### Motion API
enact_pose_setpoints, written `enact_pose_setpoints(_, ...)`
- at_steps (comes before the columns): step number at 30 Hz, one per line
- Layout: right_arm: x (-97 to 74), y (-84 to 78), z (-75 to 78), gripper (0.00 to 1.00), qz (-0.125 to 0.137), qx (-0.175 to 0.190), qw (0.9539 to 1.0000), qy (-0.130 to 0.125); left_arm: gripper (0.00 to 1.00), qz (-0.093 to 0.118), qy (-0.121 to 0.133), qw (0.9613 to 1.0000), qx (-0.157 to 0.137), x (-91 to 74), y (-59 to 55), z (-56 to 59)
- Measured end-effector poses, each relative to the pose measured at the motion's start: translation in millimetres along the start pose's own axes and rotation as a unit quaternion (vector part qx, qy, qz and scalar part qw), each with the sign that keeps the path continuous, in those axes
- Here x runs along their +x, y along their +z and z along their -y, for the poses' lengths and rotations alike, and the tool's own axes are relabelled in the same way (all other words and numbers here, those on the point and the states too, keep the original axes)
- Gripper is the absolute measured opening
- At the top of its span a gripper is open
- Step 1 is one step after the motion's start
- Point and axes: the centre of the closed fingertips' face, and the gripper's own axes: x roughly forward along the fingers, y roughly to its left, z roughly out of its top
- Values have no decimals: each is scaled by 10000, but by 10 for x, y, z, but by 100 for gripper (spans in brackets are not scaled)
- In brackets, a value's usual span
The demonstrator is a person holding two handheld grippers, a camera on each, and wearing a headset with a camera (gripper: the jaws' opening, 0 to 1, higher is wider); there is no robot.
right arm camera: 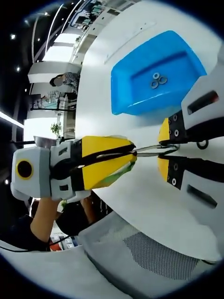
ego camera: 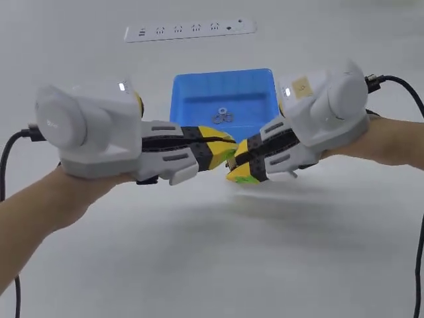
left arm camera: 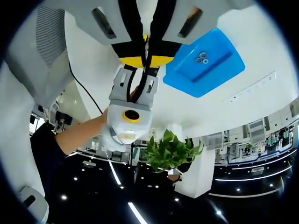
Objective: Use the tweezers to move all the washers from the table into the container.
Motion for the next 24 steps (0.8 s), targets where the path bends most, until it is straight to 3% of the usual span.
enact_pose_setpoints(6,-18,-11,-4,10,-15,-117,9999,-90,6,-115,164,9998,70,31,1,40)
enact_pose_setpoints(24,-18,-12,-31,10,17,-529,9967,-611,6,-315,9,9988,387,35,-13,146)
